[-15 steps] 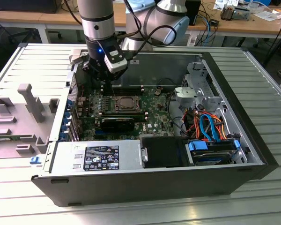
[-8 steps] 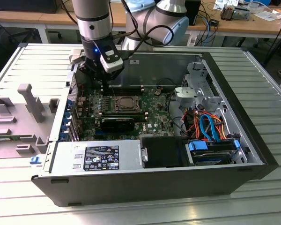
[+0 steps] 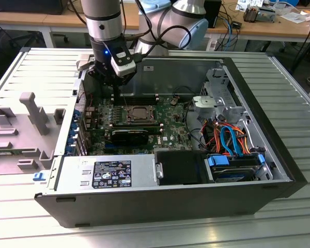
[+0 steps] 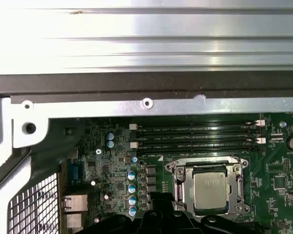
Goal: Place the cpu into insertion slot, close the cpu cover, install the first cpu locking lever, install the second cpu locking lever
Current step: 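Install the first cpu locking lever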
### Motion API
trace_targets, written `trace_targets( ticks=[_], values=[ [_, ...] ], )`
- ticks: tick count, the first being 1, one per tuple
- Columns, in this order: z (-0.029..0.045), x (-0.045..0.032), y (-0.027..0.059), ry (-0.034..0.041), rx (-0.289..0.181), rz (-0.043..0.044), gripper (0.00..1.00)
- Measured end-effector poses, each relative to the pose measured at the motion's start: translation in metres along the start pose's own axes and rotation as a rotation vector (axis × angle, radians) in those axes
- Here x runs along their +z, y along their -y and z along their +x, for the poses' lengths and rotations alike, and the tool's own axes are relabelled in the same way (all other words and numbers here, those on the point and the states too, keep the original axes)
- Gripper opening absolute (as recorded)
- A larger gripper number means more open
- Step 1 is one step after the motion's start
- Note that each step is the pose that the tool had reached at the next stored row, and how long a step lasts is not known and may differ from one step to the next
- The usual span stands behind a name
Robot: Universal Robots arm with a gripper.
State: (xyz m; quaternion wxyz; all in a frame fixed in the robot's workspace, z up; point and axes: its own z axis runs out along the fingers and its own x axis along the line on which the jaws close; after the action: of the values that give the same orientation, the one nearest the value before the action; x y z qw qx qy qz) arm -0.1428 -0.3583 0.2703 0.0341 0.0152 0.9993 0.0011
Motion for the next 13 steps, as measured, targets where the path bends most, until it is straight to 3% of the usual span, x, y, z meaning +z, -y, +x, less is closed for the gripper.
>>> trace_targets(
  ticks=[5,13],
  values=[
    [0.0004,0.0,-0.0106,0.0,0.0,0.0,0.11],
    [0.001,0.0018,-0.0196,-0.0002,-0.01,-0.0028,0.11]
  ],
)
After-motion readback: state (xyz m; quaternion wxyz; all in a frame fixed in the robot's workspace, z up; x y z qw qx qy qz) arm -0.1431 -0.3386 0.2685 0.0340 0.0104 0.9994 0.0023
